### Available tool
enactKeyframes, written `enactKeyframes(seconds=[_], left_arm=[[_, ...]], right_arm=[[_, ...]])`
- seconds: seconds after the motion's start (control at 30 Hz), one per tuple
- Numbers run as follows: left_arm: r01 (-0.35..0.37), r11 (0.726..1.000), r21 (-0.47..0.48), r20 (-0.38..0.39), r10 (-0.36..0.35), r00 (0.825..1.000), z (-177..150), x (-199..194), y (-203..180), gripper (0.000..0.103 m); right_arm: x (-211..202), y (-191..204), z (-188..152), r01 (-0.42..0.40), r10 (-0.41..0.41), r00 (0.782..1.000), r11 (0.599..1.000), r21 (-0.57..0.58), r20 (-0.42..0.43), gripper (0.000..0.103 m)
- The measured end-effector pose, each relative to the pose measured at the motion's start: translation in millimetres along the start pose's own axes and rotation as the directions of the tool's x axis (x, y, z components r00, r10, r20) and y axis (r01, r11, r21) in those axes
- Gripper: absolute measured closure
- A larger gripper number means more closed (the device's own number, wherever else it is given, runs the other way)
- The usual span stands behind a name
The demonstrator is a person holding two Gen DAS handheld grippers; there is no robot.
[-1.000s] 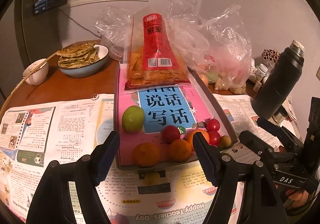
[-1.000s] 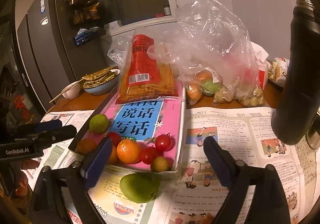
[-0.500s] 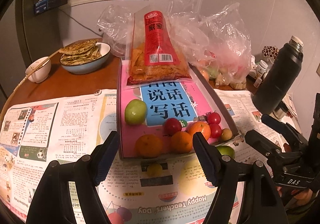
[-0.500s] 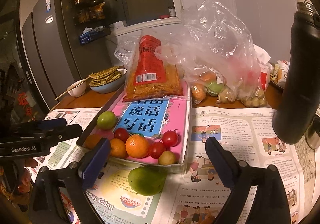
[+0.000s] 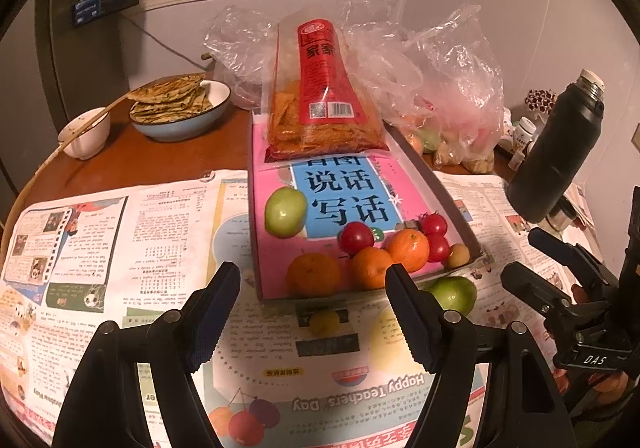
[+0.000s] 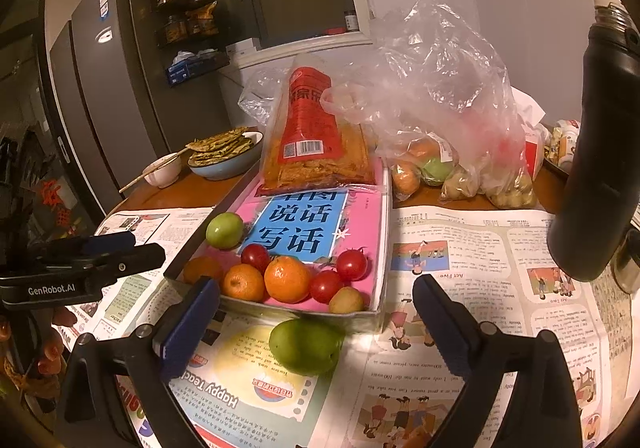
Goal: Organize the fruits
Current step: 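Withdraw both open tools from the book toward the remaining fruit on the newspaper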
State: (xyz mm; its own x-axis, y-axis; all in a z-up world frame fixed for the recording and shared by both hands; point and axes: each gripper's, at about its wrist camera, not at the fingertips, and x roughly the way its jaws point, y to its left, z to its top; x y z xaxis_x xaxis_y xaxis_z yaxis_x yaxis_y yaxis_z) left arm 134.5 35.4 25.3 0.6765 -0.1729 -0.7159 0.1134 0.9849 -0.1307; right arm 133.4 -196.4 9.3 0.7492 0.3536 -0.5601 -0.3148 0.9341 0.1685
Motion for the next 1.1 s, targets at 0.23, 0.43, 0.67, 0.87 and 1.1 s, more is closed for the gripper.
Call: enactKeyframes(seconds=[0.23,0.43,0.67,0.87,1.1], left_arm=[[-0.007,1.0,0.017,-0.019,0.007,1.0,-7.9,0.5,0.1,0.027],[-0.01,0.999,0.035,-0.029,0.011,1.0,-14.6,0.8,-3.5,0.027],[-0.007,0.999,0.05,-0.041,0.009,0.999,-19.1,3.3,-7.4,0.027],[-0.008,0.998,0.056,-0.054,0.011,0.998,-22.6,6.3,-8.7,0.027],[-0.006,0.998,0.069,-0.075,0.011,0.997,-28.1,12.1,-11.0,0.027]], right_arm=[[-2.1,4.4,-6.2,-0.008,0.008,1.0,1.0,-0.007,-0.008,0.005],[-2.6,7.4,-9.9,-0.016,0.016,1.0,1.0,-0.005,-0.016,0.005],[-1.0,6.0,-15.2,-0.022,0.022,0.999,1.0,0.01,-0.027,0.001],[0.2,5.0,-19.4,-0.017,0.018,0.999,1.0,0.012,-0.036,0.001],[6.3,5.6,-27.5,-0.015,0.016,0.998,1.0,0.009,-0.063,0.001]])
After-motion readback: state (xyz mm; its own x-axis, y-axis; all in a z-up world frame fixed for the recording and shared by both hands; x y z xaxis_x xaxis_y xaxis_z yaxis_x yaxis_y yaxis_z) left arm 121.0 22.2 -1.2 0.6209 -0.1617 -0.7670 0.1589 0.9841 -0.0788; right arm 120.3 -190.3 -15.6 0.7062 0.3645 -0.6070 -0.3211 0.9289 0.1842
